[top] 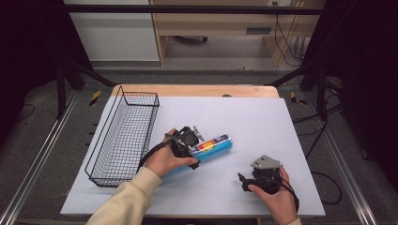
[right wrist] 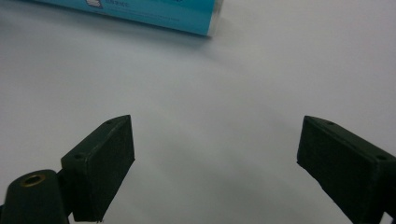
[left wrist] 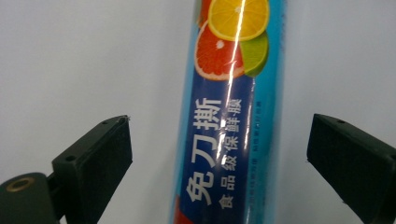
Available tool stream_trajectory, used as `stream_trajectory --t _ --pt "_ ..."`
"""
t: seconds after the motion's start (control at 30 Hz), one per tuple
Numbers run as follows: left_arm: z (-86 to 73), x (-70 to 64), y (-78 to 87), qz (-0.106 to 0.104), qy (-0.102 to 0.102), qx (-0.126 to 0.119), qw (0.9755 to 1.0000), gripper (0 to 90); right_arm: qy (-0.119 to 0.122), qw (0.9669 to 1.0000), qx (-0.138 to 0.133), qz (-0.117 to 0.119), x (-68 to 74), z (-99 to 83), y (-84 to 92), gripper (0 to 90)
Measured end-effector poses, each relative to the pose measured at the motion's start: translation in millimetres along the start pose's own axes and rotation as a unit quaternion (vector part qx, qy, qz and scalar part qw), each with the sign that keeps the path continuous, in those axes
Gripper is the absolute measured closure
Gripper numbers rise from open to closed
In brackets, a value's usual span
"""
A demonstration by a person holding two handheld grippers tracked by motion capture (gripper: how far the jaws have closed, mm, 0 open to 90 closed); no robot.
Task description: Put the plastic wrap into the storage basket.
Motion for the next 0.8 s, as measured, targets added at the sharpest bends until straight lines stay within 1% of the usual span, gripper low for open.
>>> stream_trajectory --t 0.03,0.1,0.17,0.23,0.3,0.43,0.53,0.6,0.67,0.8 --pt "-1.0 2.6 -0.7 0.005 0.001 0.002 1.0000 6.9 0.000 1.0000 0.000 0.000 0.0 0.0 0.0 11.4" --pt "-0.7 3.0 -1.0 0.003 0.005 -0.001 1.0000 7.4 0.000 1.0000 0.000 0.000 -0.2 0.1 0.1 11.3" --pt "-0.2 2.9 -2.4 -0.002 0.009 -0.006 0.9999 8.0 -0.003 1.0000 0.000 0.001 -0.3 -0.1 -0.1 11.3" --pt "-0.5 3.9 -4.6 -0.003 0.011 -0.005 0.9999 8.1 -0.003 1.0000 0.000 0.001 -0.3 -0.2 -0.2 11.3" --pt "-1.0 3.5 -7.3 -0.009 0.012 -0.004 0.9999 8.1 -0.001 1.0000 0.002 0.002 0.0 -0.4 -0.4 11.2" --pt "-0.8 3.8 -12.1 -0.013 0.015 -0.005 0.9998 8.5 0.002 1.0000 0.003 0.001 -0.5 -0.8 -0.5 11.1" --pt "1.1 2.3 -13.7 -0.021 0.023 -0.016 0.9994 8.8 0.000 1.0000 0.004 0.002 0.2 -0.9 -0.7 11.0" --pt "2.6 2.0 -14.8 -0.019 0.023 -0.022 0.9993 9.4 0.000 1.0000 0.004 0.003 0.3 -0.9 -0.9 11.0" --pt "4.5 2.1 -16.2 -0.018 0.028 -0.035 0.9988 10.2 0.000 1.0000 0.004 0.004 0.8 -1.0 -1.0 10.9" --pt "0.9 0.8 -23.7 -0.021 0.027 -0.030 0.9990 10.5 0.002 1.0000 0.007 0.006 1.2 -1.9 -1.7 10.8"
Point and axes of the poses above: each handheld gripper's, and its own axes: y roughly backward along the jaws, z roughly out of its top, x roughly to its left, the point moved 10 cm from there along -y, roughly forward along the jaws, and after that the axes turned 6 degrees about x, right-handed, at the moved point
